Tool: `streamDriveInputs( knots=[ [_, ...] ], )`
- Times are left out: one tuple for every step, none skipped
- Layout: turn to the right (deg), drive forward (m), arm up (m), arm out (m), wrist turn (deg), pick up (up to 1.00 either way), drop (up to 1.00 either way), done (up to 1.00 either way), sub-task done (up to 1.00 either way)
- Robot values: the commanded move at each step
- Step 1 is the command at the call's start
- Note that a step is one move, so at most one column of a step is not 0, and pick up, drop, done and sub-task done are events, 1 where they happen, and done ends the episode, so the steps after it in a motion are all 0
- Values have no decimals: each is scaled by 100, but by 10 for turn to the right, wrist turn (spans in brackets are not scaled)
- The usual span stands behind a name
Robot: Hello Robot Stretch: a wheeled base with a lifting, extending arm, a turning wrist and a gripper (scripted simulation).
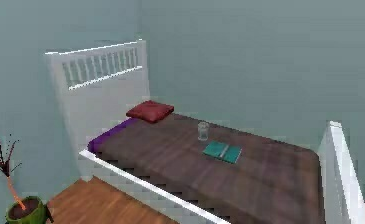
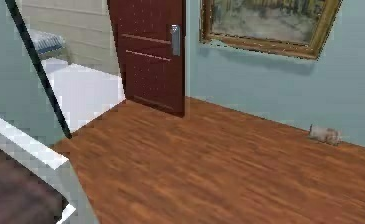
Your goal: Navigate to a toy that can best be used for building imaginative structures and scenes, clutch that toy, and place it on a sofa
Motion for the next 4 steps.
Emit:
streamDriveInputs(
  knots=[
    [-450,0,0,0,0,0,0,0,0],
    [-450,0,0,0,0,0,0,0,0],
    [-420,0,0,0,0,0,0,0,0],
    [0,100,0,0,0,0,0,0,0]
  ],
)
